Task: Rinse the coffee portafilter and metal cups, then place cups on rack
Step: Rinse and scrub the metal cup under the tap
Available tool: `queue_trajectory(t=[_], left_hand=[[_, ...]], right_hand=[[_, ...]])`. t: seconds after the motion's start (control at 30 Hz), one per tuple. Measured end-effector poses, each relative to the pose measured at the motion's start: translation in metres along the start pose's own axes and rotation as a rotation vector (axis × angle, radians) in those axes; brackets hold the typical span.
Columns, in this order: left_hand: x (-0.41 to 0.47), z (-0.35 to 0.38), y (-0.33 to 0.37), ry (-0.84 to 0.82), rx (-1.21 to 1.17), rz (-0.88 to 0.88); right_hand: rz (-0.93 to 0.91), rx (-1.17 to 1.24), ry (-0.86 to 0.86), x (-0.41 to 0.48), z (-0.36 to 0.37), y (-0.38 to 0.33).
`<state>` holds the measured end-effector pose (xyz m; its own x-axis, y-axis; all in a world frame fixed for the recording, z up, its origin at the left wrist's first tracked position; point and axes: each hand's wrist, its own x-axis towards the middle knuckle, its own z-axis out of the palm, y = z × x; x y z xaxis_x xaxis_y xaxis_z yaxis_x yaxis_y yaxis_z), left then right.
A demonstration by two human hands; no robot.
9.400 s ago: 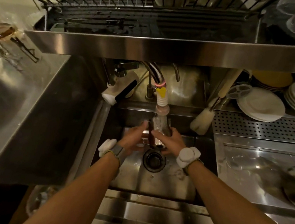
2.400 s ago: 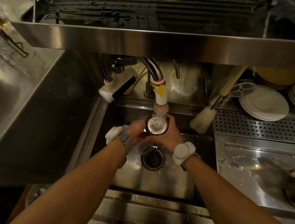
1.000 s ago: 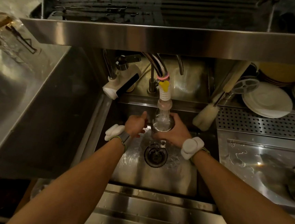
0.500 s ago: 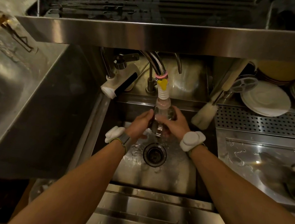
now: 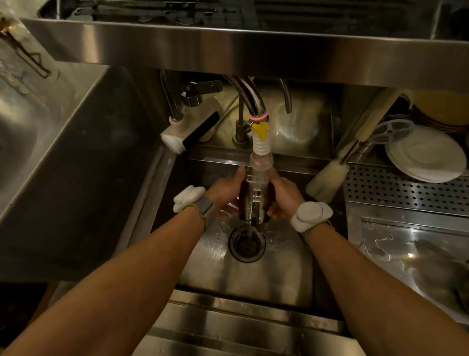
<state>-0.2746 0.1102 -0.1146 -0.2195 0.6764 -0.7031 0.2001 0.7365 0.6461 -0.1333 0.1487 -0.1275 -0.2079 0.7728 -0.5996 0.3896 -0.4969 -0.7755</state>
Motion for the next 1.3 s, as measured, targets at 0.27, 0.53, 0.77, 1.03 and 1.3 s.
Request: queue_trajectory(t=[0.27,0.53,0.77,1.03,1.3], left_hand=[[0.004,0.001,0.015,0.087,0.002,-0.009],[0.004,0.005,0.009,-0.015,-0.361,0.152],[0.002,0.002,-0.008,-0.095,-0.479,0.132],[0.002,0.001,-0.010,-0.043,-0.418,0.048],[0.006,-0.034,0.022,0.470,0.194,0.331]], right_hand=[[-0.019,-0.027,0.033,0.005,-0.002,-0.008],[-0.012,0.289,-0.025,0.002,-0.001,-0.005],[-0.001,0.290,-0.090,-0.002,0.000,0.007],[-0.323,-0.128,-0.008,-0.002,0.009,0.023],[-0.369,-0.222,0.066,-0.001,0.006,0.017]])
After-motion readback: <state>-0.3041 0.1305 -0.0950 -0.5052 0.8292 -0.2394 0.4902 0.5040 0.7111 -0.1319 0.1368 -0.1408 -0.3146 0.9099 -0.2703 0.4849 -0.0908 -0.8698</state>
